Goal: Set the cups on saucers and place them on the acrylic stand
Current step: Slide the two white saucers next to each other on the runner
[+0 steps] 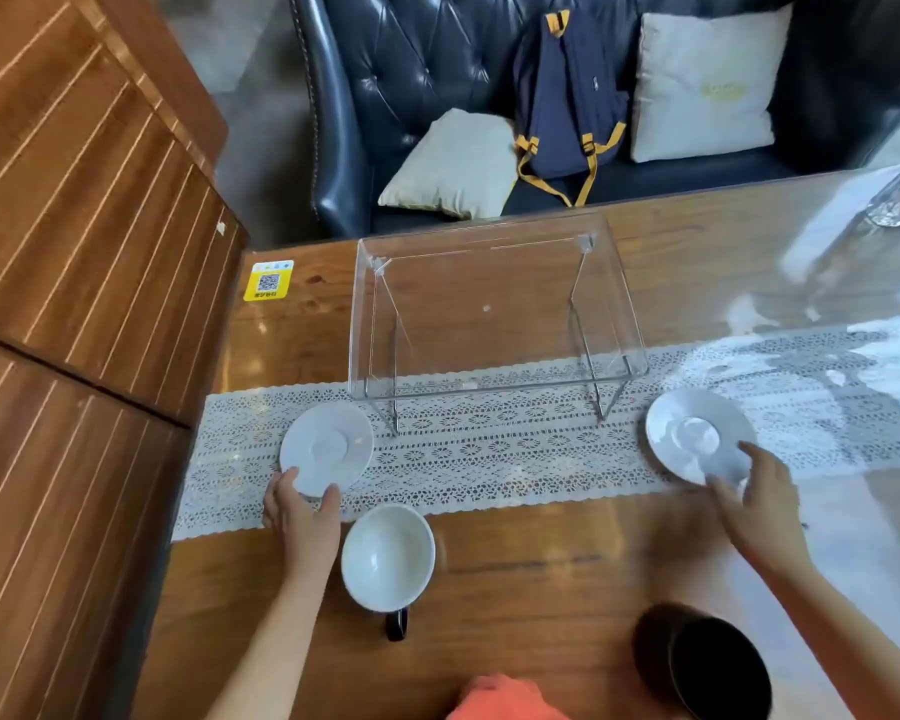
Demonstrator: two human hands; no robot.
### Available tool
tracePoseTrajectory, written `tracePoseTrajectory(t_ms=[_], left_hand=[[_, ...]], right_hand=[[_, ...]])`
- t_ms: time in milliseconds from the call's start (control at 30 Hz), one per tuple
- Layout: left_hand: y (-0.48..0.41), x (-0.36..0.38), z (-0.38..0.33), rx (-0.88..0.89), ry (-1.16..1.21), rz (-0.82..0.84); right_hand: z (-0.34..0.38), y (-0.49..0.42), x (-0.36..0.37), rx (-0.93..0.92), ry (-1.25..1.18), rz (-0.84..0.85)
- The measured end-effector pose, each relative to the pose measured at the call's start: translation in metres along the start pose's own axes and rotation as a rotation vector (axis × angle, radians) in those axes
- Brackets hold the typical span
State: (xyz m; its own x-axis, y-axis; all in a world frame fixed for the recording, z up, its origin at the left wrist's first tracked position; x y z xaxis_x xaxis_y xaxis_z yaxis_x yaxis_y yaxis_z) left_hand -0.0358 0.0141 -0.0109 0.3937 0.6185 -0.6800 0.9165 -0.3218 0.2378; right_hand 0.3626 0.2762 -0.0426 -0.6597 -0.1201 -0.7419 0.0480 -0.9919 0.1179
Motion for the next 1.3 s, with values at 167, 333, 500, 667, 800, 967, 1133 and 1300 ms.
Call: tracePoseTrajectory(t_ms=[167, 333, 500, 667, 800, 967, 1133, 1300], left_hand=[[-0.034, 0.014, 0.017, -0.439, 0.315, -0.063], [-0.047, 0.019, 0.024, -0.589, 0.485, -0.078], [-0.044, 0.009, 0.027, -0.645, 0.642, 0.005], [-0.033, -0.019, 0.050, -0.666, 0.693, 0.145], [-0.026, -0.057, 0.062, -0.511, 0.605, 0.301], [-0.014, -0.066, 0.026, -0.241, 0.351, 0.525], [-0.002, -0.025, -0.036, -0.007, 0.172, 0.626], [0.005, 0.033, -0.079, 0.140, 0.046, 0.716]], right_hand=[[-0.017, -0.010, -0.001, 0.305, -0.147, -0.104], [-0.019, -0.013, 0.007, 0.548, -0.453, -0.115], [-0.020, -0.006, 0.000, 0.632, -0.641, -0.048], [-0.034, 0.012, -0.023, 0.660, -0.640, 0.065], [-0.047, 0.024, -0.027, 0.591, -0.551, 0.310], [-0.032, 0.027, -0.021, 0.468, -0.488, 0.478], [0.001, 0.021, -0.004, 0.366, -0.461, 0.554], [0.024, 0.012, 0.021, 0.314, -0.431, 0.548]])
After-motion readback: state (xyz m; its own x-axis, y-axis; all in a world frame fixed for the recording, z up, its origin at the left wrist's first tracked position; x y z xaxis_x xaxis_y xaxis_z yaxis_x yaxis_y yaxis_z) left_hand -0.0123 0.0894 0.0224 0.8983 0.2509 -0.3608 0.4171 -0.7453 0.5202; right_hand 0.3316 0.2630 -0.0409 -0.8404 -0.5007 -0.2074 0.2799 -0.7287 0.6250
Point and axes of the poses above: each hand's wrist, its own y-axis away from the middle knuckle, its own x-axis out of the palm, z = x × y, the point moved 4 cm from there along -y, towards the middle knuckle, and after that the axes turned 3 degrees about -z, right-handed, at the moved point
